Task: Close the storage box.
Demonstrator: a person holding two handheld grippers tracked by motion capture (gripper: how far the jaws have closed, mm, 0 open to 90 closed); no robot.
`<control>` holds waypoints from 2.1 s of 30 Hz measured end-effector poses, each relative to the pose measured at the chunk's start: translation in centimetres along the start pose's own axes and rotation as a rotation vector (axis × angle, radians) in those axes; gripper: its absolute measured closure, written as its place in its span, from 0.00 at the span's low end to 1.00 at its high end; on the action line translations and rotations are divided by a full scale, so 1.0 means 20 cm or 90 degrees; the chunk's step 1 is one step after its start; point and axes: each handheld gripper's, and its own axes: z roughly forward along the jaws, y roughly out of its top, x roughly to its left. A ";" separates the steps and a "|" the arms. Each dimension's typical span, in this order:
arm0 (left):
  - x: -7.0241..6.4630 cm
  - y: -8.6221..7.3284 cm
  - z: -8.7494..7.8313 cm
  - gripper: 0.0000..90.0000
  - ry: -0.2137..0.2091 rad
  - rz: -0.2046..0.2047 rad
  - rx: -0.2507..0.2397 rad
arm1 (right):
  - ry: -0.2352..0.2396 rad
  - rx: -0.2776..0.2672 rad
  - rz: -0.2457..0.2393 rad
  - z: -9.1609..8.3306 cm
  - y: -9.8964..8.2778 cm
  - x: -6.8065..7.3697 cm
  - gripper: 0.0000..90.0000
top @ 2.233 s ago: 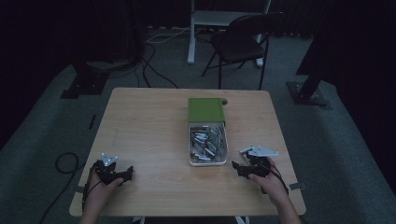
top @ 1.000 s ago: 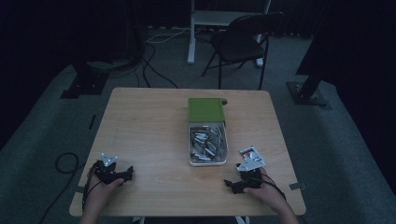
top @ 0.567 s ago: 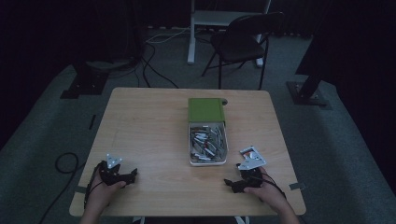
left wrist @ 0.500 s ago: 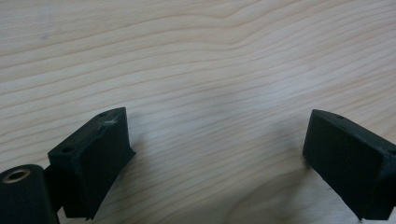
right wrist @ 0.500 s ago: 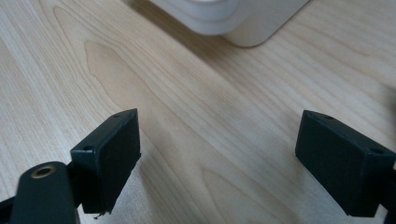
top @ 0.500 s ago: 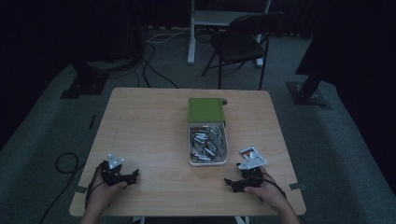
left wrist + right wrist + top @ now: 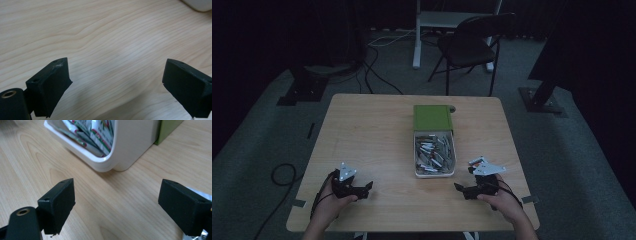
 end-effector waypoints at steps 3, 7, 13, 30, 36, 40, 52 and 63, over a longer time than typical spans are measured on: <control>-0.04 0.03 0.01 0.09 -0.016 0.013 -0.009 | -0.001 -0.009 0.009 -0.01 0.02 -0.01 0.15; -0.10 0.07 0.03 0.09 -0.038 0.027 -0.018 | -0.005 -0.020 0.014 -0.02 0.04 -0.02 0.15; -0.16 0.12 0.06 0.09 -0.063 0.048 -0.031 | -0.011 -0.027 0.018 -0.03 0.06 -0.04 0.15; -0.31 0.29 0.13 0.09 -0.123 0.088 -0.079 | -0.017 -0.050 0.021 -0.01 0.14 -0.06 0.15; -0.34 0.33 0.15 0.09 -0.135 0.100 -0.090 | -0.014 -0.053 0.016 0.01 0.16 -0.06 0.15; -0.36 0.35 0.17 0.09 -0.145 0.097 -0.105 | -0.013 -0.054 0.016 0.02 0.17 -0.06 0.15; -0.38 0.41 0.21 0.09 -0.170 0.105 -0.140 | -0.017 -0.050 0.013 0.04 0.18 -0.08 0.15; -0.39 0.44 0.26 0.09 -0.163 0.104 -0.141 | -0.020 -0.051 0.015 0.05 0.19 -0.10 0.15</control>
